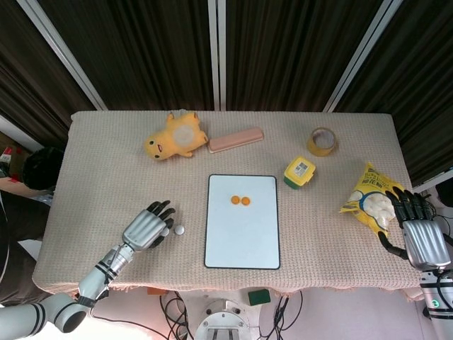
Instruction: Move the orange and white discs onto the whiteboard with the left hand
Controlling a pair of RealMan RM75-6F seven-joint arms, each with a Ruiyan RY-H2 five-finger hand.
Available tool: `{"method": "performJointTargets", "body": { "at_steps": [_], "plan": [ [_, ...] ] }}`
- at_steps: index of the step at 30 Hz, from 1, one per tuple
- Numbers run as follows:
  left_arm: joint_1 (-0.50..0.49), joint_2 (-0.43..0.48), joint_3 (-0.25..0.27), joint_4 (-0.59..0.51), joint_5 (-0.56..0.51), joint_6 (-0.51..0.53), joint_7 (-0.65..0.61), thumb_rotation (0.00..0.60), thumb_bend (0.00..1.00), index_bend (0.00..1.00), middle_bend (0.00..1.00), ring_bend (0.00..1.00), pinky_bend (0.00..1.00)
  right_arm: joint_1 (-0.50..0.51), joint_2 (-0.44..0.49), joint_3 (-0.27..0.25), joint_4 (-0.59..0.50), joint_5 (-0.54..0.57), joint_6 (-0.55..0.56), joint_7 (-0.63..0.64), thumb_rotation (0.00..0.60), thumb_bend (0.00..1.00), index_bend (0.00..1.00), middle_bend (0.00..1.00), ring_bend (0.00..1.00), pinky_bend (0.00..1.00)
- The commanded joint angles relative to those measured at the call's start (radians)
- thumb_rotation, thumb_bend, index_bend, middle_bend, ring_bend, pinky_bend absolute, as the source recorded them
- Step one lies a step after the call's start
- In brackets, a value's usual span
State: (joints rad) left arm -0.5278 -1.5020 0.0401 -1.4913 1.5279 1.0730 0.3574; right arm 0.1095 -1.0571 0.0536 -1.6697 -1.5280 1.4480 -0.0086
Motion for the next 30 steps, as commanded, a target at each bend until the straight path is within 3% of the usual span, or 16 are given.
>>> {"method": "performJointTargets", "body": {
  "at_steps": [1,7,16,30],
  "plan": [
    [-0.035,0.008,-0.024,-0.054,0.019,-0.017,0.04,0.6,0.31,0.51,0.22,0.09,0.18,0.0,0.0,0.001,0.0,0.001,0.002,0.002,0.6,0.31,0.0,0.0,0.0,0.0],
    [-0.124,-0.032,-0.093,-0.109,-0.001,-0.102,0.103,0.6,0.31,0.52,0.23,0.09,0.18,0.001,-0.001,0.007,0.008,0.019,-0.006,0.011,0.6,0.31,0.0,0.0,0.0,0.0],
    [-0.267,-0.158,-0.193,-0.08,-0.115,-0.227,0.262,0.6,0.31,0.52,0.23,0.09,0.18,-0.004,0.01,0.019,0.018,0.037,0.005,0.034,0.6,0.31,0.0,0.0,0.0,0.0],
    [-0.435,-0.362,-0.26,0.191,-0.237,-0.326,0.339,0.6,0.31,0.54,0.23,0.09,0.18,-0.013,0.013,0.032,0.049,0.065,0.009,0.074,0.6,0.31,0.0,0.0,0.0,0.0]
  ]
}}
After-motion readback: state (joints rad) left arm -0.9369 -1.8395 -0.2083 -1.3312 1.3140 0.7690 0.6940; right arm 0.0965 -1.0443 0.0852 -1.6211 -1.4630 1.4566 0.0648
